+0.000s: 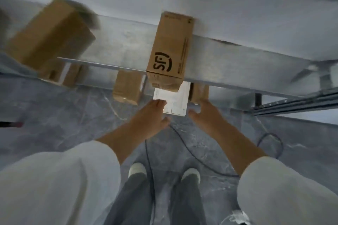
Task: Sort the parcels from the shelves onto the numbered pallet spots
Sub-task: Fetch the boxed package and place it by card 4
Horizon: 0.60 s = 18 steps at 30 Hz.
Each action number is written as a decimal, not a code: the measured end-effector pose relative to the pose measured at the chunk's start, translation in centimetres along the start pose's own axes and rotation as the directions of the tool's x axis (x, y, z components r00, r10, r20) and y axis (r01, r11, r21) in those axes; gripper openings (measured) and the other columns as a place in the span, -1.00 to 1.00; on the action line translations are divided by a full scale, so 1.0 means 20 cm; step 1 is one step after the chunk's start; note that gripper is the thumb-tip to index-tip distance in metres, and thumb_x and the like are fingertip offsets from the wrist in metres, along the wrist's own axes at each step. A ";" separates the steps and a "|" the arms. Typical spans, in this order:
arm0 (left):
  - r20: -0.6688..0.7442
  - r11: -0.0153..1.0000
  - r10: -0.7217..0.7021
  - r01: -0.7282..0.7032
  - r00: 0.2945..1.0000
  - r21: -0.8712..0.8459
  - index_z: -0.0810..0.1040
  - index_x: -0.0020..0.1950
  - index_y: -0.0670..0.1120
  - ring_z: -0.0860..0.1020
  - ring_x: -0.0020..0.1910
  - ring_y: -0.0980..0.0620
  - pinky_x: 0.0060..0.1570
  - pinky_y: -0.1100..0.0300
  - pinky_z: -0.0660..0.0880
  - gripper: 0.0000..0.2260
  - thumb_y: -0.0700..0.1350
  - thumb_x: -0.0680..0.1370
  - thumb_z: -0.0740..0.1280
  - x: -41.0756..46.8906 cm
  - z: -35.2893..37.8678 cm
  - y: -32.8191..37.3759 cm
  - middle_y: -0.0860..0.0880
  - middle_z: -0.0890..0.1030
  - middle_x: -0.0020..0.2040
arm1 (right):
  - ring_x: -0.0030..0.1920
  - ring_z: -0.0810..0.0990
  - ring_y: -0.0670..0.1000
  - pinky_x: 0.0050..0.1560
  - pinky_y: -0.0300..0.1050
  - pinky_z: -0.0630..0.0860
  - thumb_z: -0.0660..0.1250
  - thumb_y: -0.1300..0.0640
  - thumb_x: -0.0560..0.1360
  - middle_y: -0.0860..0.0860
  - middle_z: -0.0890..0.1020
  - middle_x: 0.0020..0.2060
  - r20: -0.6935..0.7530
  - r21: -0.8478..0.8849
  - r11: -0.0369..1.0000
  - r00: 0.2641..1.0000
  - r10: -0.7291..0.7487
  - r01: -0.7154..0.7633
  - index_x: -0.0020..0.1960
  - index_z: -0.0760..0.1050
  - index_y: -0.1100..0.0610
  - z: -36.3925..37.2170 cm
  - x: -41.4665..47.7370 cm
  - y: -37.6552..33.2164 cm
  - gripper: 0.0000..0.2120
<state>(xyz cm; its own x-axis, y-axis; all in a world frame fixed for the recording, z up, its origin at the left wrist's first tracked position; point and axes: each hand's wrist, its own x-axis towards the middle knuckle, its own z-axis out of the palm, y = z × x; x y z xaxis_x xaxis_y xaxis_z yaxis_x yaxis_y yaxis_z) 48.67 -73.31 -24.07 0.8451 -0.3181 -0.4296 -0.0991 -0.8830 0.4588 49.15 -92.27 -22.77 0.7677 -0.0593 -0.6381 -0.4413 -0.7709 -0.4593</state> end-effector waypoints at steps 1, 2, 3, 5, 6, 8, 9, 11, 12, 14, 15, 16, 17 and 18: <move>0.008 1.000 -0.026 0.026 1.000 -0.003 0.30 0.44 -0.17 0.42 0.33 -0.14 0.24 0.04 0.39 -0.51 -0.03 0.56 0.31 0.07 0.07 -0.05 -0.17 0.41 0.38 | 0.37 0.41 0.13 0.35 0.06 0.38 0.27 0.00 0.57 0.12 0.39 0.42 0.002 0.005 1.000 1.000 0.007 -0.007 0.50 0.24 0.15 0.05 0.09 0.06 -0.45; 0.017 0.999 -0.051 0.051 0.999 -0.008 0.32 0.43 -0.18 0.43 0.31 -0.15 0.24 0.02 0.41 -0.51 -0.05 0.55 0.31 0.14 0.15 -0.11 -0.18 0.44 0.36 | 0.37 0.41 0.14 0.34 0.03 0.39 0.28 0.01 0.57 0.12 0.40 0.41 -0.004 0.016 1.000 1.000 0.022 -0.022 0.49 0.26 0.16 0.10 0.18 0.12 -0.46; 0.019 0.997 -0.075 0.075 0.997 -0.015 0.34 0.41 -0.19 0.45 0.29 -0.16 0.21 -0.01 0.45 -0.52 -0.06 0.54 0.32 0.21 0.22 -0.17 -0.19 0.47 0.34 | 0.36 0.43 0.14 0.31 -0.04 0.39 0.28 0.03 0.57 0.12 0.42 0.40 -0.012 0.025 0.999 0.999 0.037 -0.036 0.47 0.29 0.16 0.16 0.27 0.18 -0.48; 0.004 0.991 -0.132 0.132 0.991 -0.029 0.39 0.36 -0.19 0.48 0.24 -0.16 0.16 -0.01 0.48 -0.55 -0.06 0.52 0.34 0.33 0.36 -0.30 -0.19 0.49 0.31 | 0.34 0.44 0.14 0.19 -0.16 0.34 0.28 0.05 0.57 0.12 0.43 0.39 -0.014 0.024 0.998 0.999 0.051 -0.051 0.46 0.31 0.15 0.28 0.44 0.30 -0.51; 0.004 0.987 -0.160 0.160 0.987 -0.020 0.39 0.36 -0.20 0.48 0.24 -0.16 0.15 0.02 0.48 -0.55 -0.06 0.53 0.35 0.39 0.43 -0.36 -0.19 0.50 0.30 | 0.34 0.44 0.13 0.14 -0.16 0.33 0.28 0.04 0.57 0.12 0.43 0.39 -0.006 0.018 0.998 0.998 0.067 -0.067 0.46 0.31 0.15 0.34 0.51 0.36 -0.51; 0.031 0.981 -0.192 0.192 0.981 -0.004 0.37 0.39 -0.22 0.46 0.26 -0.15 0.16 0.08 0.41 -0.54 -0.07 0.55 0.34 0.50 0.55 -0.46 -0.21 0.49 0.31 | 0.33 0.44 0.12 0.13 -0.13 0.34 0.27 0.02 0.57 0.10 0.42 0.39 0.006 0.027 0.994 0.994 0.108 -0.109 0.46 0.29 0.14 0.44 0.65 0.46 -0.50; 0.048 0.978 -0.209 0.209 0.977 0.002 0.33 0.42 -0.21 0.45 0.29 -0.16 0.18 0.10 0.40 -0.52 -0.05 0.56 0.33 0.56 0.60 -0.50 -0.21 0.47 0.33 | 0.32 0.44 0.11 0.14 -0.12 0.34 0.27 0.01 0.58 0.09 0.41 0.39 0.011 0.045 0.991 0.993 0.122 -0.122 0.47 0.28 0.13 0.49 0.71 0.50 -0.50; 0.059 0.964 -0.264 0.264 0.963 -0.004 0.27 0.47 -0.17 0.42 0.33 -0.16 0.24 0.07 0.41 -0.49 -0.01 0.58 0.30 0.68 0.71 -0.62 -0.18 0.41 0.39 | 0.34 0.42 0.11 0.21 -0.10 0.35 0.26 0.00 0.57 0.09 0.39 0.42 0.019 0.061 0.989 0.991 0.134 -0.135 0.49 0.23 0.13 0.58 0.85 0.59 -0.46; 0.053 0.959 -0.279 0.281 0.959 -0.026 0.27 0.46 -0.15 0.43 0.33 -0.15 0.25 0.03 0.42 -0.49 0.00 0.58 0.29 0.74 0.75 -0.66 -0.17 0.41 0.39 | 0.37 0.40 0.11 0.27 -0.08 0.33 0.27 -0.01 0.57 0.09 0.36 0.44 0.022 0.062 0.988 0.990 0.138 -0.139 0.51 0.20 0.13 0.62 0.92 0.63 -0.43; 0.015 0.957 -0.279 0.279 0.960 -0.080 0.34 0.40 -0.18 0.46 0.27 -0.15 0.22 0.00 0.45 -0.56 -0.05 0.57 0.30 0.85 0.84 -0.75 -0.17 0.46 0.33 | 0.38 0.39 0.12 0.34 -0.04 0.34 0.30 -0.04 0.56 0.09 0.34 0.45 0.038 0.075 0.989 0.991 0.129 -0.131 0.52 0.17 0.15 0.70 1.07 0.69 -0.37; -0.006 0.956 -0.279 0.277 0.960 -0.096 0.38 0.36 -0.21 0.48 0.24 -0.17 0.19 0.01 0.45 -0.60 -0.11 0.57 0.31 0.89 0.88 -0.78 -0.18 0.49 0.28 | 0.36 0.41 0.12 0.32 -0.05 0.36 0.32 -0.05 0.55 0.10 0.36 0.43 0.052 0.088 0.988 0.991 0.125 -0.130 0.50 0.19 0.17 0.73 1.13 0.70 -0.37; -0.030 0.955 -0.280 0.275 0.960 -0.110 0.41 0.33 -0.25 0.50 0.22 -0.19 0.17 0.02 0.45 -0.63 -0.16 0.56 0.32 0.95 0.92 -0.81 -0.21 0.52 0.25 | 0.34 0.43 0.12 0.27 -0.09 0.37 0.34 -0.03 0.54 0.11 0.40 0.39 0.059 0.106 0.985 0.990 0.128 -0.134 0.47 0.24 0.20 0.76 1.22 0.73 -0.39; -0.040 0.952 -0.289 0.283 0.956 -0.119 0.44 0.30 -0.26 0.51 0.20 -0.20 0.15 0.03 0.45 -0.66 -0.18 0.56 0.32 1.00 0.95 -0.83 -0.22 0.54 0.21 | 0.32 0.44 0.12 0.21 -0.14 0.37 0.35 -0.02 0.53 0.12 0.43 0.36 0.066 0.132 0.980 0.987 0.143 -0.151 0.44 0.27 0.22 0.79 1.29 0.74 -0.42; -0.039 0.948 -0.304 0.298 0.952 -0.111 0.45 0.27 -0.27 0.52 0.18 -0.20 0.10 0.06 0.44 -0.68 -0.16 0.56 0.32 1.04 0.98 -0.84 -0.22 0.55 0.17 | 0.31 0.46 0.13 0.20 -0.14 0.37 0.36 -0.02 0.53 0.13 0.45 0.34 0.064 0.163 0.973 0.986 0.155 -0.163 0.42 0.30 0.24 0.81 1.36 0.75 -0.42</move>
<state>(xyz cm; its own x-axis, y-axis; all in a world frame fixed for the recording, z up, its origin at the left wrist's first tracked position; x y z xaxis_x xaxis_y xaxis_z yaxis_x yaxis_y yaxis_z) 57.62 -71.83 -55.95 0.8549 -0.0211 -0.5184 0.2161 -0.8938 0.3929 55.84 -95.05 -57.02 0.6586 -0.1371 -0.7399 -0.6306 -0.6370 -0.4433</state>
